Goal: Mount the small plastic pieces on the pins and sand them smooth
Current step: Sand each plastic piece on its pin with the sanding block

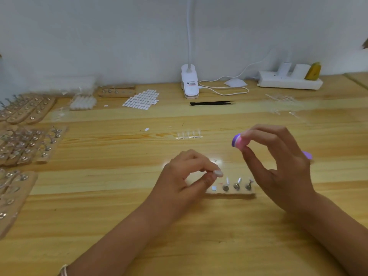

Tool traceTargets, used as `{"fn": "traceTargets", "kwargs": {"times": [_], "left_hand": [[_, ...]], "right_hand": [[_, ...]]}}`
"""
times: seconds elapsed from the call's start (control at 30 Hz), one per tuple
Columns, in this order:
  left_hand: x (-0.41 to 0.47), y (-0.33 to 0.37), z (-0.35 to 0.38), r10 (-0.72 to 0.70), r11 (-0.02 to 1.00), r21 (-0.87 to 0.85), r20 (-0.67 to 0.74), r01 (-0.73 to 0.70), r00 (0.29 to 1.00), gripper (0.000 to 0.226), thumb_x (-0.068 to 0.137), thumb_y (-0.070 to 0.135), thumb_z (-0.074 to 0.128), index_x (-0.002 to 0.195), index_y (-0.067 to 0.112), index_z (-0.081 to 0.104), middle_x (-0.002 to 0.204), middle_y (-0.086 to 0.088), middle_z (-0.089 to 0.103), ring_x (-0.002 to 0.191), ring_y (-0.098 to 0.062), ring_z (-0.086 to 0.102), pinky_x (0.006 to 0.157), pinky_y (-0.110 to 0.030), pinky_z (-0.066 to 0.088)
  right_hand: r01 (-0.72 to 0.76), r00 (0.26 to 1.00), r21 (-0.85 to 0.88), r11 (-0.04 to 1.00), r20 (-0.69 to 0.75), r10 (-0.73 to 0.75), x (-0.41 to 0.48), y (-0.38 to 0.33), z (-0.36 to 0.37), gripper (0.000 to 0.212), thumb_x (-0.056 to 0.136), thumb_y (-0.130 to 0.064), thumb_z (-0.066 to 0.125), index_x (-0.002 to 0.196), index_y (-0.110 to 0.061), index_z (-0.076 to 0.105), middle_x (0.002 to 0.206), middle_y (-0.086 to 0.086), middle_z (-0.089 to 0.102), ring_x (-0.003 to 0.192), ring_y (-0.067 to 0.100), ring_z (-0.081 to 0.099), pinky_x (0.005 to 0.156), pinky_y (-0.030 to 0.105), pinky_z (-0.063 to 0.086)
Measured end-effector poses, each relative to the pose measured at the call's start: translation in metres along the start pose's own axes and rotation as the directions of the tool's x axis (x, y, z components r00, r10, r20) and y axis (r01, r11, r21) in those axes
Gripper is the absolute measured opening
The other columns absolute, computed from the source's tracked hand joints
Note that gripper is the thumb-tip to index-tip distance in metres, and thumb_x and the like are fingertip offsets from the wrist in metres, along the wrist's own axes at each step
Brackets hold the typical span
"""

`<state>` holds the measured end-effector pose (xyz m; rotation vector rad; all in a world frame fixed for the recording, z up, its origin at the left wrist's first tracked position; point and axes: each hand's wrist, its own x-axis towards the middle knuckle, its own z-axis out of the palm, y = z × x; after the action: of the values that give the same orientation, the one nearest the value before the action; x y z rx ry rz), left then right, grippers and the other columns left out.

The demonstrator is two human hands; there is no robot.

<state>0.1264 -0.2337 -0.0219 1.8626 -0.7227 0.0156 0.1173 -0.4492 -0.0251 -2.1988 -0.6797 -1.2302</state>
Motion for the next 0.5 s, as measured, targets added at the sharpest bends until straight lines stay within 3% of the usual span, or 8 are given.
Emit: {"fn": "traceTargets", "kwargs": {"times": [0.17, 0.33, 0.4, 0.5], "left_hand": [[0.001, -0.006, 0.005, -0.03, 0.982, 0.188, 0.076, 0.016, 0.997, 0.009, 0.084, 0.015, 0.076, 0.085, 0.023, 0.077, 0.08, 0.013, 0.063, 0.081, -0.007, 0.057, 0.069, -0.013, 0.037], [0.0, -0.009, 0.006, -0.055, 0.981, 0.189, 0.079, 0.039, 0.995, 0.009, 0.082, 0.017, 0.079, 0.081, 0.026, 0.076, 0.071, 0.007, 0.062, 0.071, -0.014, 0.055, 0.063, -0.017, 0.037], [0.0, -0.01, 0.006, -0.06, 0.984, 0.174, 0.067, 0.047, 0.996, 0.008, 0.081, 0.018, 0.08, 0.08, 0.026, 0.076, 0.071, 0.005, 0.064, 0.068, -0.013, 0.055, 0.062, -0.019, 0.037], [0.0, -0.011, 0.006, -0.08, 0.986, 0.151, 0.043, 0.073, 0.996, 0.01, 0.079, 0.019, 0.081, 0.076, 0.026, 0.075, 0.069, 0.006, 0.066, 0.066, -0.012, 0.057, 0.061, -0.02, 0.04]], "right_hand": [[-0.007, 1.0, 0.014, 1.0, 0.014, 0.007, -0.002, -0.001, 0.002, 0.024, 0.093, 0.002, 0.067, 0.112, -0.012, 0.061, 0.105, 0.004, 0.063, 0.097, 0.022, 0.063, 0.092, 0.026, 0.048], [-0.153, 0.98, 0.119, 0.981, 0.146, 0.135, -0.002, -0.01, -0.002, 0.016, 0.081, -0.002, 0.056, 0.096, -0.007, 0.057, 0.094, 0.008, 0.063, 0.097, 0.017, 0.062, 0.088, 0.023, 0.047], [-0.258, 0.951, 0.173, 0.951, 0.221, 0.217, -0.001, -0.014, -0.006, 0.017, 0.074, -0.012, 0.049, 0.09, -0.013, 0.047, 0.081, 0.007, 0.058, 0.081, 0.015, 0.058, 0.074, 0.018, 0.044], [-0.273, 0.913, 0.157, 0.949, 0.353, 0.204, 0.001, -0.016, -0.011, 0.016, 0.071, -0.018, 0.043, 0.083, -0.009, 0.046, 0.069, 0.0, 0.044, 0.059, 0.018, 0.038, 0.054, 0.03, 0.034]]}}
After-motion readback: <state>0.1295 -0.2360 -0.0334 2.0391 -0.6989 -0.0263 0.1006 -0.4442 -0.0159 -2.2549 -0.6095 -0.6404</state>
